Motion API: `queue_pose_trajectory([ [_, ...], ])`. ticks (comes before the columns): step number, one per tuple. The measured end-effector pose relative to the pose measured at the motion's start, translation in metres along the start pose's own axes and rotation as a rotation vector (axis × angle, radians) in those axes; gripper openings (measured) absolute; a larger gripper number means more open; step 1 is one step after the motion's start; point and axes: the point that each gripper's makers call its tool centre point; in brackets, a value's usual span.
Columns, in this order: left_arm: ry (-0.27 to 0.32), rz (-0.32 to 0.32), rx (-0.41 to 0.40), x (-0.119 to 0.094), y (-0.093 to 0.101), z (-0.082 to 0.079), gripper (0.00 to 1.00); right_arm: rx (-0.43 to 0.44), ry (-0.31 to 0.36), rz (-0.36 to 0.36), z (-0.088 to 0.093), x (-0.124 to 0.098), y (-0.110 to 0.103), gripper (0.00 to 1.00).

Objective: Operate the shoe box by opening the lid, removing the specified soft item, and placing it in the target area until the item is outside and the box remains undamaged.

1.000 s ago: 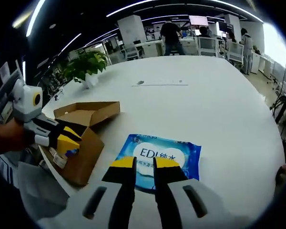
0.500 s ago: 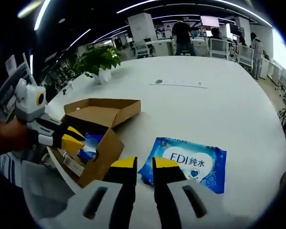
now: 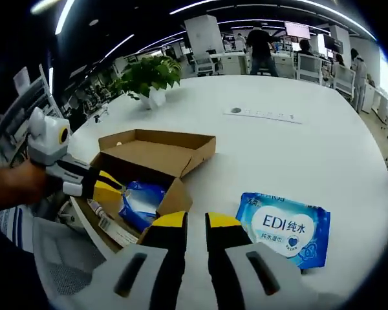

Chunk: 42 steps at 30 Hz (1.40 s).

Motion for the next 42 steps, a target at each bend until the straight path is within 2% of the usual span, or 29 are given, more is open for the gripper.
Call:
queue_pose_trajectory([
  [8,-0.015,-0.059,-0.015,0.002,-0.023,0.009,0.12,-0.018,-0.011,-0.015,-0.001,0.006,-0.014,0.09],
  [15,-0.036,-0.084,-0.05,0.01,-0.04,0.014,0.13,-0.033,-0.022,-0.023,-0.002,0.009,-0.021,0.09],
  [28,-0.06,-0.093,-0.069,0.032,-0.045,0.012,0.17,-0.039,-0.042,-0.029,-0.002,0.015,-0.02,0.08],
  [36,-0.088,-0.101,-0.064,0.035,-0.051,0.015,0.12,-0.047,-0.057,-0.037,-0.002,0.02,-0.022,0.07],
  [42,-0.085,-0.104,-0.072,0.029,-0.057,0.02,0.07,-0.053,-0.053,-0.047,-0.007,0.023,-0.03,0.07],
])
Point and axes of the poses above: the point that each gripper's makers call its tool centre point, and the gripper's own axes: x roughly forward along the fingers, y roughly to its right, z roughly out of its underside, and after that the axes turned 11 degrees about -y, right-handed
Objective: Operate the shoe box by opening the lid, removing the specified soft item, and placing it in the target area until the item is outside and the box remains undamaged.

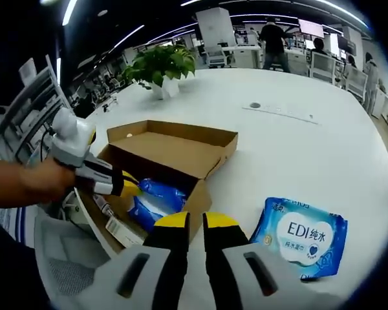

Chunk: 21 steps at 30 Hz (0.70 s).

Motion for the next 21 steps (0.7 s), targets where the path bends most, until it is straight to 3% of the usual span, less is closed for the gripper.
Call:
queue_pose_trajectory([
  [21,0.012,-0.008,-0.07,-0.024,-0.047,0.029,0.08,-0.068,-0.049,-0.07,-0.009,0.05,-0.068,0.08],
])
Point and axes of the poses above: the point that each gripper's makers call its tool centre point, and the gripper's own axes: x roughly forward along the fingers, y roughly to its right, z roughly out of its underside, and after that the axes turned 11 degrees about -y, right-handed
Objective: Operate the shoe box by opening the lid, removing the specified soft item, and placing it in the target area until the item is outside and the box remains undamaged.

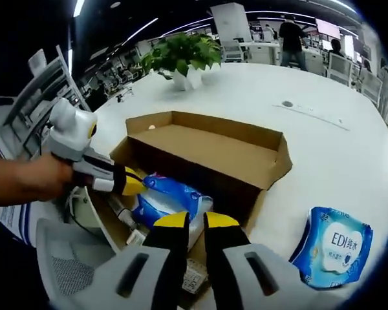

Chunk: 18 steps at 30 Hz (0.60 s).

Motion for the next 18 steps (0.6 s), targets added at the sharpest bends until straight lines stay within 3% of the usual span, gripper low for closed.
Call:
queue_pose_trajectory([
  [9,-0.005,0.02,0.022,-0.001,-0.003,0.0,0.08,-0.011,-0.027,0.002,-0.004,0.018,-0.013,0.09],
  [18,-0.004,0.033,0.021,0.0,-0.003,0.0,0.08,-0.015,-0.066,0.017,0.003,0.029,-0.01,0.1],
])
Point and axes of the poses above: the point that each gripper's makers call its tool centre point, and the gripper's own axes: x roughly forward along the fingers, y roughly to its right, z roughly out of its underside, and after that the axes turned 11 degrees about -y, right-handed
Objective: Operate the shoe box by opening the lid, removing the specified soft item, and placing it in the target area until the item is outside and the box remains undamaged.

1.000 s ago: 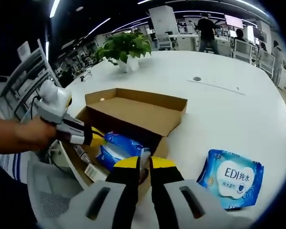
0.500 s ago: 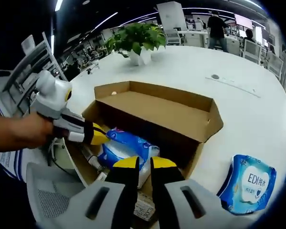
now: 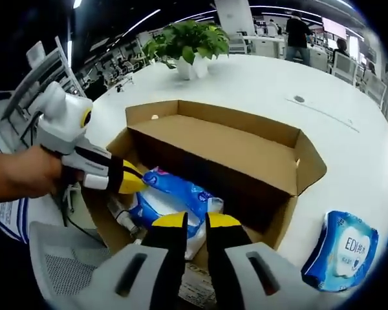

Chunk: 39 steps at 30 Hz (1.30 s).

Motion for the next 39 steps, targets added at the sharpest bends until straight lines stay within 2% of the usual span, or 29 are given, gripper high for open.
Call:
queue_pose_trajectory([
  [11,-0.002,0.004,-0.01,0.002,0.001,0.001,0.07,-0.019,-0.064,0.017,0.006,0.018,0.003,0.13],
  [25,-0.015,0.022,-0.011,0.005,0.004,0.003,0.0,-0.019,-0.112,0.036,0.012,0.027,0.009,0.12],
  [39,-0.03,0.039,-0.01,0.009,0.004,0.005,0.0,-0.019,-0.147,0.015,0.017,0.033,0.007,0.0],
])
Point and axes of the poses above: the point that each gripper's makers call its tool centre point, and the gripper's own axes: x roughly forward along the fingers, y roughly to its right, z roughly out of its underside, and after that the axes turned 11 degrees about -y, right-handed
